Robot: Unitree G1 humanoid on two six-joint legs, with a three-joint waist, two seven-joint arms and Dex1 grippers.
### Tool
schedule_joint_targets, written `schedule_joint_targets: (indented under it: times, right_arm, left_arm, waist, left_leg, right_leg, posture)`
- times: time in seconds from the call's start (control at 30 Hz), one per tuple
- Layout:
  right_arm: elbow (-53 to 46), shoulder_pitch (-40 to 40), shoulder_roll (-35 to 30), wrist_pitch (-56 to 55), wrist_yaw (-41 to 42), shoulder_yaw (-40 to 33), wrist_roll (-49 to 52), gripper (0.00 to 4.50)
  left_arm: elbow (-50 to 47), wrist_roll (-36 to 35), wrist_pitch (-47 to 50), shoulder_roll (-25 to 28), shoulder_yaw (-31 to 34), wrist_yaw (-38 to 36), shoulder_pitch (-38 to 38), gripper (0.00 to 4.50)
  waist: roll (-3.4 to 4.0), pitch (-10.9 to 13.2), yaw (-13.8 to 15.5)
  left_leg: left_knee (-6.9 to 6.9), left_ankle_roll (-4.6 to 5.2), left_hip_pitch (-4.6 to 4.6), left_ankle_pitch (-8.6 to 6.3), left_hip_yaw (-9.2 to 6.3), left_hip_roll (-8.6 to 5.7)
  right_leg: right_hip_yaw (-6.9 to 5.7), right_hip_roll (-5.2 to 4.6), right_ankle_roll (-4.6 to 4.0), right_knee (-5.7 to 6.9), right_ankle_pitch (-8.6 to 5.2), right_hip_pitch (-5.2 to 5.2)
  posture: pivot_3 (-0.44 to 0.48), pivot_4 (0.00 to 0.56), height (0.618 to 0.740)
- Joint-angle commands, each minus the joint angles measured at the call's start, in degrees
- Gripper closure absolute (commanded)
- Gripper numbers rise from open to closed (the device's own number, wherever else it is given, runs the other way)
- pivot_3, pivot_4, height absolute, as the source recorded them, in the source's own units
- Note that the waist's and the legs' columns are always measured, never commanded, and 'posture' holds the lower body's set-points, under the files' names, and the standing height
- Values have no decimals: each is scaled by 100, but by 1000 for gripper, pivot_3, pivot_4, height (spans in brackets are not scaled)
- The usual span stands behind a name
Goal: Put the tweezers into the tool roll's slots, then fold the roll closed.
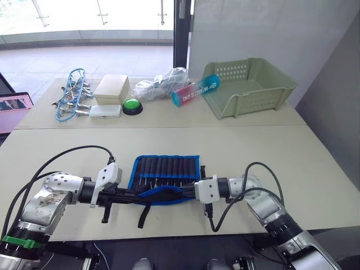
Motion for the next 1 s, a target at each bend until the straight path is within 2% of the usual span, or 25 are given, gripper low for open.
schedule_joint_targets:
  times: [0.03, 0.27, 0.37, 0.53, 0.7, 0.87, 0.97, 1.0]
  right_arm:
    - [-589, 57, -37, 1113, -1, -278, 491, 4500]
    - [-829, 214, 120, 1977, -474, -389, 431, 4500]
    - [-1035, 356, 167, 2106, -697, -437, 420, 3677]
    - [-1604, 577, 215, 1946, -947, -637, 568, 1972]
    - [-2241, 652, 280, 1862, -1007, -612, 642, 1972]
    - [-2217, 649, 482, 1617, -1265, -29, -28, 1972]
    - [-1897, 689, 498, 1482, -1463, 53, -341, 2751]
    - [-1780, 694, 497, 1435, -1538, 59, -433, 3139]
  left_arm:
    - [285, 64, -182, -84, 33, 32, -175, 4467]
    - [1026, 431, -729, -375, -74, 141, -417, 4467]
    - [1156, 543, -877, -456, -144, 186, -481, 4500]
    - [1168, 600, -946, -550, -218, 217, -535, 4500]
    - [1145, 711, -1010, -607, -290, 216, -625, 4500]
    - [1126, 842, -1103, -698, -390, 262, -804, 4500]
    - [1089, 882, -1053, -748, -428, 331, -932, 4500]
    - [1076, 886, -1028, -758, -436, 336, -964, 4500]
  waist:
    - [0, 0, 5]
    - [0, 0, 28]
    - [0, 0, 29]
    - [0, 0, 30]
    - [0, 0, 45]
    - [-1, 0, 68]
    - [-1, -1, 90]
    - [-1, -1, 97]
  left_leg:
    - [0, 0, 1, 0, 0, 0]
    - [1, 0, -1, 0, 0, 0]
    - [2, 0, -2, 0, 0, 0]
    - [1, 0, -2, 0, 0, 0]
    - [2, 0, -2, 0, 0, 0]
    - [2, 1, -2, -1, 0, 0]
    - [6, 1, -4, -1, -1, -1]
    - [9, 1, -5, -1, -1, -1]
  right_leg:
    - [0, 0, 0, 2, 0, 0]
    - [-1, 0, 0, 1, 0, 0]
    - [-1, 0, 0, 2, 0, 0]
    - [-1, 0, 0, 2, 0, 0]
    - [-1, 0, 0, 2, 0, 0]
    - [-1, 0, 0, 1, 0, 0]
    - [-1, 0, 0, 1, 0, 0]
    - [-1, 0, 0, 1, 0, 0]
  posture:
    - [0, 150, 716]
    - [0, 150, 716]
    - [0, 150, 716]
    - [0, 150, 716]
    - [0, 150, 716]
    - [0, 150, 716]
    - [0, 150, 716]
    - [0, 150, 716]
